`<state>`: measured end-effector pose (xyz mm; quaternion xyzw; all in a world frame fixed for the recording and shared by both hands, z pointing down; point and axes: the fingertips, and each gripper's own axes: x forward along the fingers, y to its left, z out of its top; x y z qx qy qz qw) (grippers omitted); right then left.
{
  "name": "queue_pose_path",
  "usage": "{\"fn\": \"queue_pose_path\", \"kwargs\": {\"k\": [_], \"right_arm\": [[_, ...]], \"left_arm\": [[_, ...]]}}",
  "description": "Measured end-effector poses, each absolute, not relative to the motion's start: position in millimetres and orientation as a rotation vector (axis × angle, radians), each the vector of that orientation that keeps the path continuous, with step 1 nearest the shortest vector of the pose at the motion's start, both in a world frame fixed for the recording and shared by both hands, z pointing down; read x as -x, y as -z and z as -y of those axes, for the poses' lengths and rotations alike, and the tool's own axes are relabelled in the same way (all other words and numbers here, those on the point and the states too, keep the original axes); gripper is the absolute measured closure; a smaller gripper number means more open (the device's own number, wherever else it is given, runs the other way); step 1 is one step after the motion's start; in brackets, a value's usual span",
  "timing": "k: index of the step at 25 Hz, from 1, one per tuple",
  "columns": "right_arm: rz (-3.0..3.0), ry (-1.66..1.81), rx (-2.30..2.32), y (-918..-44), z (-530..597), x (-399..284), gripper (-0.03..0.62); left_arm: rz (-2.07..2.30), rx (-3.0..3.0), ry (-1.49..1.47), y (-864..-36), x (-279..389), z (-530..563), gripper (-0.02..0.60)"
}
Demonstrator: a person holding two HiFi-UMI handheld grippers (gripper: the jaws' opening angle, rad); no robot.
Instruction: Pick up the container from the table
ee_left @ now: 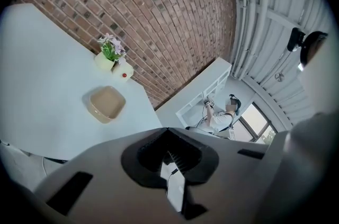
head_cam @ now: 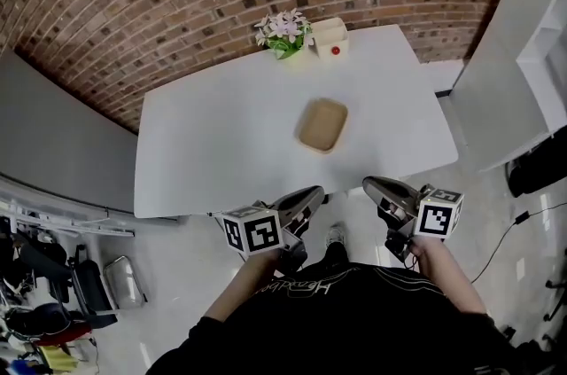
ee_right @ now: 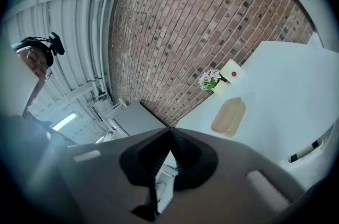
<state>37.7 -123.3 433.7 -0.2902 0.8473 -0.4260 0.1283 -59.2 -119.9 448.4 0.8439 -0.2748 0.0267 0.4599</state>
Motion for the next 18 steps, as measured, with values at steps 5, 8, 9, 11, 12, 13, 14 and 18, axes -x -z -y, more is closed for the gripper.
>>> {"fn": "queue_pose_path", "kwargs": {"k": [5,8,9,11,12,13,14,18], "right_arm": [[-2.452,1.284,0.89,-451.9,154.5,-38.4,0.589],[-2.457,1.287,0.936,-460.8,172.4,-43.1,0.589],[-2.459,1.29,0.952,-462.1,177.5,-44.6,0.589],[-2.457,1.304,0.987,-463.7,188.0,-47.4,0.589],[-2.446,1.303,0.994,-464.3,194.5,-48.7,0.589],[-2.427,1.306,0.987,-466.3,201.2,-49.8,0.589],[-2.405,1.314,0.97,-469.0,207.6,-50.2,0.589],[-2.395,1.354,0.963,-485.4,227.4,-49.6,0.589]], "left_arm": [[0.75,-2.03,-0.07,-464.4,79.4,158.4,0.577],[0.78,-2.001,-0.085,-476.8,89.8,177.6,0.577],[0.79,-1.991,-0.089,-480.3,92.0,183.5,0.577],[0.807,-1.973,-0.093,-486.6,94.9,195.3,0.577],[0.812,-1.966,-0.094,-489.5,96.0,201.5,0.577],[0.815,-1.96,-0.099,-492.6,97.2,207.8,0.577],[0.819,-1.954,-0.104,-496.1,98.7,213.8,0.577],[0.8,-1.914,-0.119,-510.7,100.9,228.7,0.577]]}}
